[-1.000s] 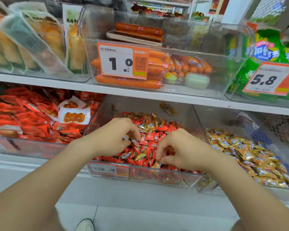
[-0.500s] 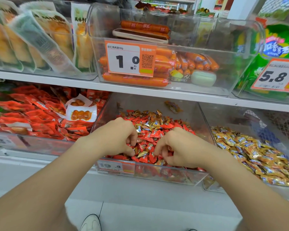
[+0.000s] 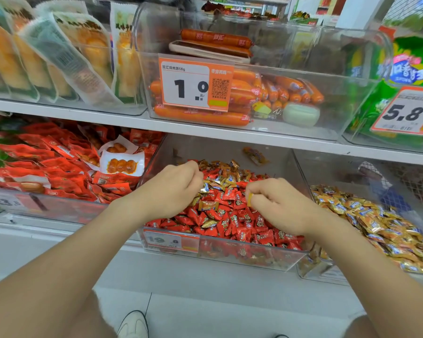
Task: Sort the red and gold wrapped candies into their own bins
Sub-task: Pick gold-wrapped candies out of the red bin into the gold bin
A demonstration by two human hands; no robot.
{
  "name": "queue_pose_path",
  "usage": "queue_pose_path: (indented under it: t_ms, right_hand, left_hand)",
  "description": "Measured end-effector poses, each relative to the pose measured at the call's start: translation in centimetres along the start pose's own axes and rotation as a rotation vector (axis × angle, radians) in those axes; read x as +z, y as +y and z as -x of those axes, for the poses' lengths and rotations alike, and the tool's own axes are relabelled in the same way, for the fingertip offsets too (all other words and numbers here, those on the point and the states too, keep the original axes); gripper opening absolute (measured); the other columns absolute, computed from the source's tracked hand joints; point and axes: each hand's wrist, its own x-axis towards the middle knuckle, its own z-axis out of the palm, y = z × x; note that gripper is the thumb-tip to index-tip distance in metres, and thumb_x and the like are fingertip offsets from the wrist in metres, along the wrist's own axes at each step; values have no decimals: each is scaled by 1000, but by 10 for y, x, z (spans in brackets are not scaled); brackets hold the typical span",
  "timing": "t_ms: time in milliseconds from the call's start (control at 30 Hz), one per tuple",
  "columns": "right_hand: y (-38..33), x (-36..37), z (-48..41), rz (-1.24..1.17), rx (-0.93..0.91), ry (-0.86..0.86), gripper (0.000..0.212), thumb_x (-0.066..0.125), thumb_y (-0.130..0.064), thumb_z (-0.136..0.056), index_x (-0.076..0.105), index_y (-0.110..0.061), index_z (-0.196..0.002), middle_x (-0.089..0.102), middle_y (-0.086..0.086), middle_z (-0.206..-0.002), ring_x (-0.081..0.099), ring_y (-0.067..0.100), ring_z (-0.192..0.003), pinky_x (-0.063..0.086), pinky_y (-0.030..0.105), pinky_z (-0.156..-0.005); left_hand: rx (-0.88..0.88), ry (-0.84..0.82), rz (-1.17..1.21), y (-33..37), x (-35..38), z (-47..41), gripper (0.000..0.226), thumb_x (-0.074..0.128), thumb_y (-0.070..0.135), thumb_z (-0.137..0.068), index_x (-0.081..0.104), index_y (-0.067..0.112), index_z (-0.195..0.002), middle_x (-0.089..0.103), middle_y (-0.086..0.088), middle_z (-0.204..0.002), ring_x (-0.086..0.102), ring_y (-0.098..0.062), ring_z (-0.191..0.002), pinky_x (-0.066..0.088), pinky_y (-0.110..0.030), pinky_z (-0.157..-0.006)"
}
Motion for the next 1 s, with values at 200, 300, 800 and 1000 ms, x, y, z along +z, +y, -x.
queue_pose_path:
  t_ms: [200, 300, 800, 1000]
  right_hand:
    - [-5, 10, -12, -133, -4, 38, 27, 53, -27, -110, 73, -21, -93, 74, -10, -76, 54, 4, -53, 46, 20, -59]
    - [-10, 21, -21, -50, -78, 3, 25, 52, -21, -109, 74, -32, -113, 68, -10, -70, 55, 6, -54, 41, 16, -58]
    - [-26, 51, -50, 76, 152, 87, 15, 72, -37, -74, 68, -23, -74, 56, -18, -50, 55, 4, -57, 47, 27, -56]
    - [-25, 28, -41, -123, 139, 219, 8, 63, -24, -87, 58, -18, -88, 68, 3, -71, 54, 13, -55, 47, 31, -53]
  left_hand:
    - [-49, -15, -136, -18, 1, -8, 42, 44, -6, -99, 62, 30, -110, 69, 9, -93, 64, -8, -79, 48, -26, -59]
    - [-24, 3, -111, -15, 2, -9, 18, 57, 18, -105, 68, 31, -102, 66, 10, -77, 63, -5, -65, 45, -25, -58]
    - [54, -54, -339, -24, 5, -18, 12, 75, 30, -90, 65, 28, -97, 52, 8, -99, 58, -18, -91, 54, -37, -80]
    - [84, -46, -351, -30, 10, -21, 11, 70, 23, -97, 61, 24, -92, 50, 3, -103, 57, -18, -89, 51, -35, -79]
